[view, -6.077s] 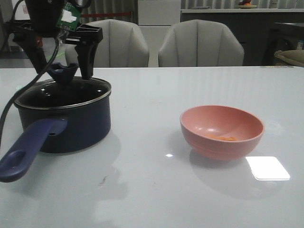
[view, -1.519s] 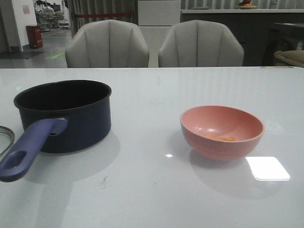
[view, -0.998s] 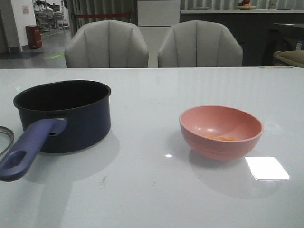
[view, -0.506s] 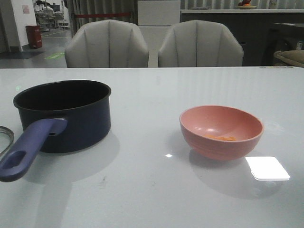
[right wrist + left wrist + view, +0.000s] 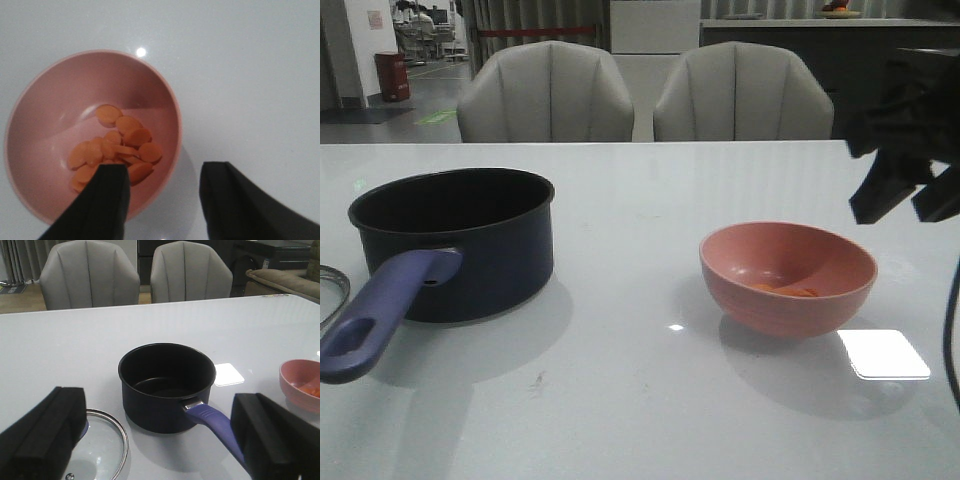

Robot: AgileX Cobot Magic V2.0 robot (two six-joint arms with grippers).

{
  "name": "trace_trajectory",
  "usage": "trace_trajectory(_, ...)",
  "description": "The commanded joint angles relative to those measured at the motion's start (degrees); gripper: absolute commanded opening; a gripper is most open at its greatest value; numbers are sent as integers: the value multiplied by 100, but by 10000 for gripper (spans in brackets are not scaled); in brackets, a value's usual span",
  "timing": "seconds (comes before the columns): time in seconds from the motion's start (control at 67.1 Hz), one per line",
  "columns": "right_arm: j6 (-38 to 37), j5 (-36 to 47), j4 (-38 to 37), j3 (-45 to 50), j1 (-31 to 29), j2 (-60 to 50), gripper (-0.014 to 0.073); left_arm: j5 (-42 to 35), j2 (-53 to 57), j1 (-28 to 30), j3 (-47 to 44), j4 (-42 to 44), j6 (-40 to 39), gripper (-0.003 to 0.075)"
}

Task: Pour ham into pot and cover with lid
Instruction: 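Grasp the pink bowl rim with the right gripper and lift it, then carry the bowl over the saucepan and tip it to pour carrots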

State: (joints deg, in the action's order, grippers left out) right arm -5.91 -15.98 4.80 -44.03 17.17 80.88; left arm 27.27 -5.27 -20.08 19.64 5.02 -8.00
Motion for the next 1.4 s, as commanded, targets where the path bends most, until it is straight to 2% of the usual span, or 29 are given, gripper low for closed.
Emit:
trace_trajectory(0.0, 0, 235, 34, -452, 11, 379, 440, -492, -50, -34, 142, -31, -8, 637)
trace_trajectory(0.179, 0, 242, 34, -815, 11, 1086, 407, -492, -50, -34, 142, -31, -8, 636)
trace_trajectory(0.268, 0, 236, 34, -953, -18, 1337, 323, -492, -50, -34, 142, -31, -8, 637)
trace_trajectory(0.343, 0, 212, 34, -1079, -30, 1521, 216, -492, -50, -34, 142, -31, -8, 637)
trace_trajectory(0.462, 0, 101, 34, -1252, -30, 1584, 122, -492, -50, -34, 142, -31, -8, 637)
trace_trajectory(0.909, 51, -180, 192, -2439, 116, 1375, 127, -492, -50, -34, 142, -31, -8, 637)
trace_trajectory(1.147, 956, -398, 182, -3448, 1103, 1493, 127, -492, -50, -34, 142, -31, -8, 637)
trace_trajectory(1.281, 1022, -334, 182, -4201, 1658, 1880, 127, -492, -50, -34, 142, -31, -8, 637)
trace_trajectory(1.385, 1022, 107, 182, -4599, 1898, 2207, 127, -492, -50, -34, 142, -31, -8, 637)
